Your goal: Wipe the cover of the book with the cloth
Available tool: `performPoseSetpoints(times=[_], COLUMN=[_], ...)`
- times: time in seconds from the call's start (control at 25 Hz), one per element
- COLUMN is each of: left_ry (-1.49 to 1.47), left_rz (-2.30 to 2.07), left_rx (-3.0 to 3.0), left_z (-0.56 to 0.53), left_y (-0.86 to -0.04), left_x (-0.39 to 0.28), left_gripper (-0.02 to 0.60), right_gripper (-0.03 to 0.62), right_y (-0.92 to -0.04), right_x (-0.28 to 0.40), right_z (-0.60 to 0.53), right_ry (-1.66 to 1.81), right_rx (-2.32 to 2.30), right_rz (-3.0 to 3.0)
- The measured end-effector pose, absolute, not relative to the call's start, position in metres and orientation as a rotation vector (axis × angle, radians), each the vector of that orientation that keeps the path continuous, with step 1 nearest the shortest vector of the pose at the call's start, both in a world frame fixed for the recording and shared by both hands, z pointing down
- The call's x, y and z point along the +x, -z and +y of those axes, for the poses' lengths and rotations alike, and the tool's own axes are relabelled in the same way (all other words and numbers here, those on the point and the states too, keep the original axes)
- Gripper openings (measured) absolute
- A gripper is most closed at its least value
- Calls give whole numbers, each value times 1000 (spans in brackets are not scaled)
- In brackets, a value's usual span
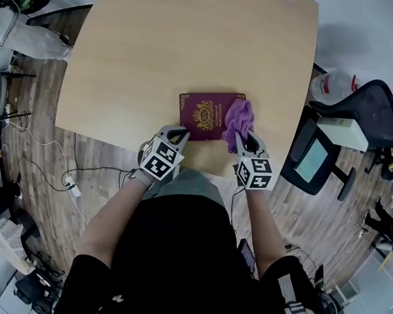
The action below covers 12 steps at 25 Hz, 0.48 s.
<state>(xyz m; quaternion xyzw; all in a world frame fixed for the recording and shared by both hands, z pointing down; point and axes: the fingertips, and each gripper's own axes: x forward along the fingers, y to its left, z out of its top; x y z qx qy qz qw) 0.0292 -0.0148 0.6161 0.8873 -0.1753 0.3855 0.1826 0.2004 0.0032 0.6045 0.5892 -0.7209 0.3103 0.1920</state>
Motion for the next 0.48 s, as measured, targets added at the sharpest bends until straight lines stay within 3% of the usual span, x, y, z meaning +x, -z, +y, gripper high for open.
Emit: performPoseSetpoints(times=[0.48], left_ry=[-1059], left_rz=[-484], left_rx=[2461], left_z=[-14], left_y=[-617], left_x=[32], left_gripper=[20], right_gripper=[89], right_y=[-607], right_x=[210], right_z=[-23], right_ry=[-850], right_rx=[1635], right_rz=[-2004])
